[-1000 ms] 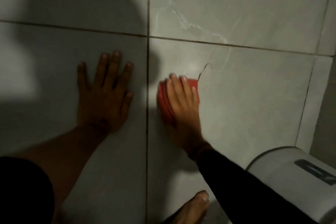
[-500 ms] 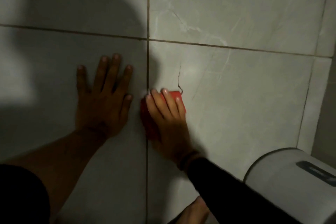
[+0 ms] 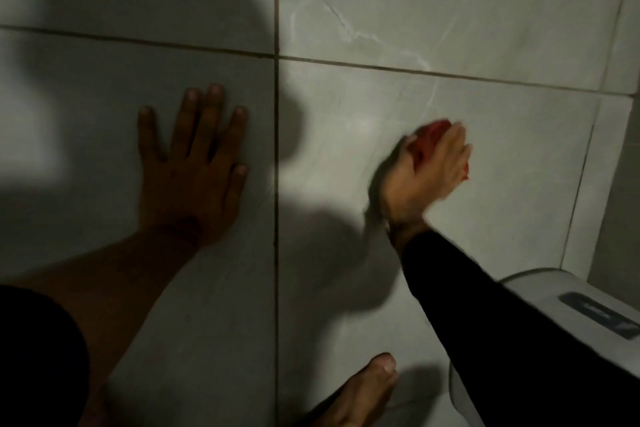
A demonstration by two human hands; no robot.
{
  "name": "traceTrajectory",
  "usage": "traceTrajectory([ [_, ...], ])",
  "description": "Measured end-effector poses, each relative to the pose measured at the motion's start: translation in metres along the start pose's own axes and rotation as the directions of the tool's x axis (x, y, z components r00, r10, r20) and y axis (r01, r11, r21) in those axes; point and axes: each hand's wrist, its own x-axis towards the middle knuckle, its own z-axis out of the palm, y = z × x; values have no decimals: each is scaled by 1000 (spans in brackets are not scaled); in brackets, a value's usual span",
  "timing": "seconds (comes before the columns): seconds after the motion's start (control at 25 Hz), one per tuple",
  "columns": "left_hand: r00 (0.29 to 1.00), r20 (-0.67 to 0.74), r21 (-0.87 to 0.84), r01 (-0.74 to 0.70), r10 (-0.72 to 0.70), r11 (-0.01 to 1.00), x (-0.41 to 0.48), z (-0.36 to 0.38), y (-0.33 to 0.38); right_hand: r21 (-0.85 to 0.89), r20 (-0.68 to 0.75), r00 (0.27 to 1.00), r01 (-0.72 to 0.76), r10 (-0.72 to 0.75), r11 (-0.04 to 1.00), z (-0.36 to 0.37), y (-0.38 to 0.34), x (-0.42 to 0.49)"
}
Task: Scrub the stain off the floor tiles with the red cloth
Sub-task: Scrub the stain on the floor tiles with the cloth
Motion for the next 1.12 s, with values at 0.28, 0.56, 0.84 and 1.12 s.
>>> traceTrajectory([
  [0.28, 1000, -3, -44, -2, 2, 999, -1, -1, 0, 0, 339, 544, 815, -767, 579, 35, -18, -108],
  [0.56, 1000, 5, -43, 7, -6, 999, -1, -2, 2, -240, 249, 917, 370, -312, 897, -35, 81, -58],
  [0.84, 1000, 0, -29, -16, 16, 999, 0, 1, -2, -70, 203, 701, 707, -683, 704, 44, -39, -52],
  [1.12, 1000, -15, -27, -20, 20, 999, -1, 0, 1, -246, 186, 962, 243, -200, 938, -26, 53, -29],
])
